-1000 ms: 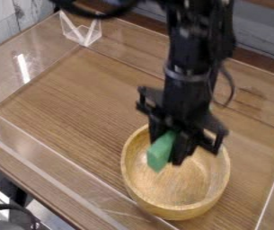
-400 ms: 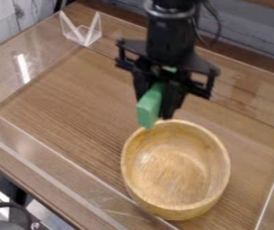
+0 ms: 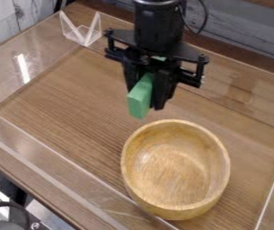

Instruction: Remove the green block from inside the brown bowl and put it on the table

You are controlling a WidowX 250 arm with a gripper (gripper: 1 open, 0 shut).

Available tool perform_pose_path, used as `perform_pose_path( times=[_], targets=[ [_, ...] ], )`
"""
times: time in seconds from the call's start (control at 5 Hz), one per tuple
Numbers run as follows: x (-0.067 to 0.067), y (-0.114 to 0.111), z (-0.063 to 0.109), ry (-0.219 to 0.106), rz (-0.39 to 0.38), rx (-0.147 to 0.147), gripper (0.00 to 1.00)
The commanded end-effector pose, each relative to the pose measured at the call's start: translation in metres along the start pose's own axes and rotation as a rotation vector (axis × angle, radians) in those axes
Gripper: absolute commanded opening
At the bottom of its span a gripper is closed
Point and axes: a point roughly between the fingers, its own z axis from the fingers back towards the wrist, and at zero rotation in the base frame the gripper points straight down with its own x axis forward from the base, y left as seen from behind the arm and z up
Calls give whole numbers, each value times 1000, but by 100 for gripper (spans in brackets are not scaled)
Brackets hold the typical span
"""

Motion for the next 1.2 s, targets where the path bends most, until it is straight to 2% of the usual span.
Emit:
perform_pose_path(
  times=[0.0,0.4,1.0],
  targets=[
    [5,10,9,-43,3,5,0],
    [13,29,-1,-40,5,32,0],
    [23,49,-21,-60,-10,61,0]
  ],
)
